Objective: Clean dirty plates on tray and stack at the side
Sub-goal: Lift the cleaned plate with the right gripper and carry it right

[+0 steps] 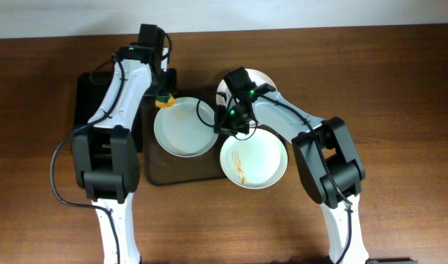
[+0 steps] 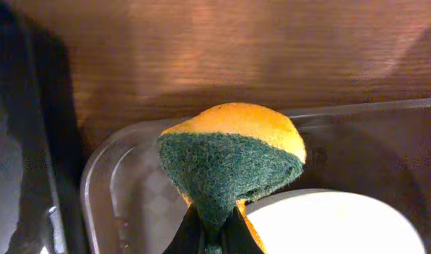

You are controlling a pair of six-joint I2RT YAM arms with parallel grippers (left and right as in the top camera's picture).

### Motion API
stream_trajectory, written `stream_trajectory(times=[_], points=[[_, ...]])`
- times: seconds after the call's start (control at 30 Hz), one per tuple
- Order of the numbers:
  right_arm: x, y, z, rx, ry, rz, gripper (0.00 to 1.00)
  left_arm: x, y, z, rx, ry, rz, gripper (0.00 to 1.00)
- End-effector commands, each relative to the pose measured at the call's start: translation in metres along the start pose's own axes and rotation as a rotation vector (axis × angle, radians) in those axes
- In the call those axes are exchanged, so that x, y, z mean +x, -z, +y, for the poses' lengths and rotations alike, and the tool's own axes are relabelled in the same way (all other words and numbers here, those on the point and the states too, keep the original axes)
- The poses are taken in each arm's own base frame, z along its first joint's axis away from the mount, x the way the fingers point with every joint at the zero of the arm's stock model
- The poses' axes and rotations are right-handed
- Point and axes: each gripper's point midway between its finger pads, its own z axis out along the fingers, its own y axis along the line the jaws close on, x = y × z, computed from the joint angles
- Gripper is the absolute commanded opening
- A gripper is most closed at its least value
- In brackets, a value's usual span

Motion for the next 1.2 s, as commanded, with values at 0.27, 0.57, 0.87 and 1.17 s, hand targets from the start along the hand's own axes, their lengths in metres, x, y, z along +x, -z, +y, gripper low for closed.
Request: stream_trajectory(times=[0.27, 0.57, 0.87, 1.17], points=[[0.004, 0.061, 0.050, 0.085, 0.261, -0.142, 0.04, 0.000, 0.008, 0.036, 0.047, 0.105, 0.026, 0.01], [-0.004, 0.170, 0.023, 0.685, 0.336, -0.520, 0.04, 0.004, 0.007, 0.029, 0.087, 0.105, 0.043, 0.01], [0.003, 0.211, 0.043, 1.020, 0.434, -0.780, 0.04, 0.043, 0.013, 0.016, 0.124, 0.062, 0.201, 0.01], [0.027, 0.248, 0.085, 1.216, 0.502, -1.050, 0.04, 0.040, 0.012, 0.016, 0.124, 0.061, 0.188, 0.01]])
